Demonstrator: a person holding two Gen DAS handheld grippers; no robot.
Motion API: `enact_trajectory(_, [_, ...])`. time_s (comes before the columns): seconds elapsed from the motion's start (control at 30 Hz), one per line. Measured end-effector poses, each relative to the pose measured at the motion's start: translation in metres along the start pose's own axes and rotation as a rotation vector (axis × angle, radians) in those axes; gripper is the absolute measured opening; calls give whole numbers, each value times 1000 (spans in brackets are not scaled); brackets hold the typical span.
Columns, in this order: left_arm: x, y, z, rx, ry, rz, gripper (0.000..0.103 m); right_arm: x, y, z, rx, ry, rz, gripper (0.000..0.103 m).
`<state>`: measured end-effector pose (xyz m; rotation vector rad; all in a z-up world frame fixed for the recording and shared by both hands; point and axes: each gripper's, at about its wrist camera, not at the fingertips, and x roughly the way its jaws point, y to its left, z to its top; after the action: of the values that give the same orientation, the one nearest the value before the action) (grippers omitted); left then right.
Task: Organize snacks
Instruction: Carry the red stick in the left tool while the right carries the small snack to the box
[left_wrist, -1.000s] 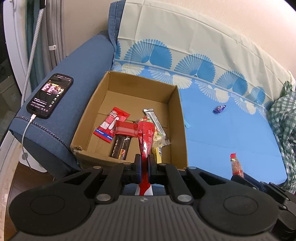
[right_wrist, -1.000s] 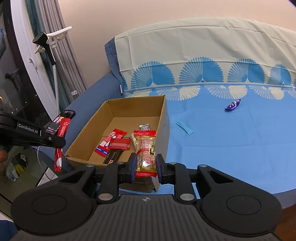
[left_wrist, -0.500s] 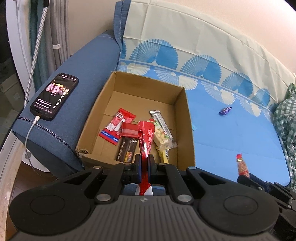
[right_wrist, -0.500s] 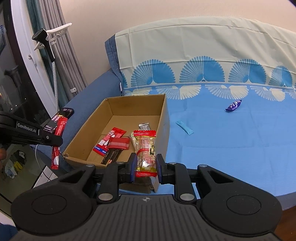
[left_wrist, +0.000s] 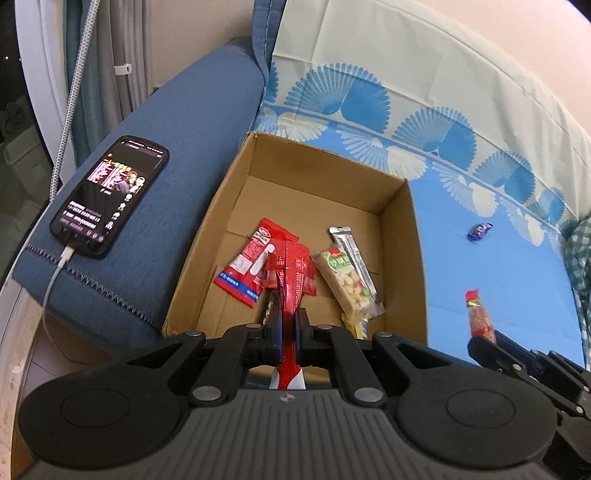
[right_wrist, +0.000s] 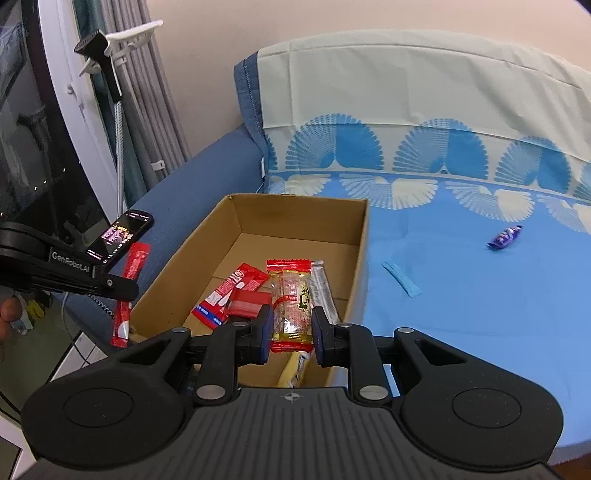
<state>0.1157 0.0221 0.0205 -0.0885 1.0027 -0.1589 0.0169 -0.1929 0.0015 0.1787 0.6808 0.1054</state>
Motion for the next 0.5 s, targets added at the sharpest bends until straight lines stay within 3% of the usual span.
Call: enact_trajectory(0.5, [94, 2, 43, 21, 107, 40, 6, 106, 1, 22, -11, 116, 17, 23])
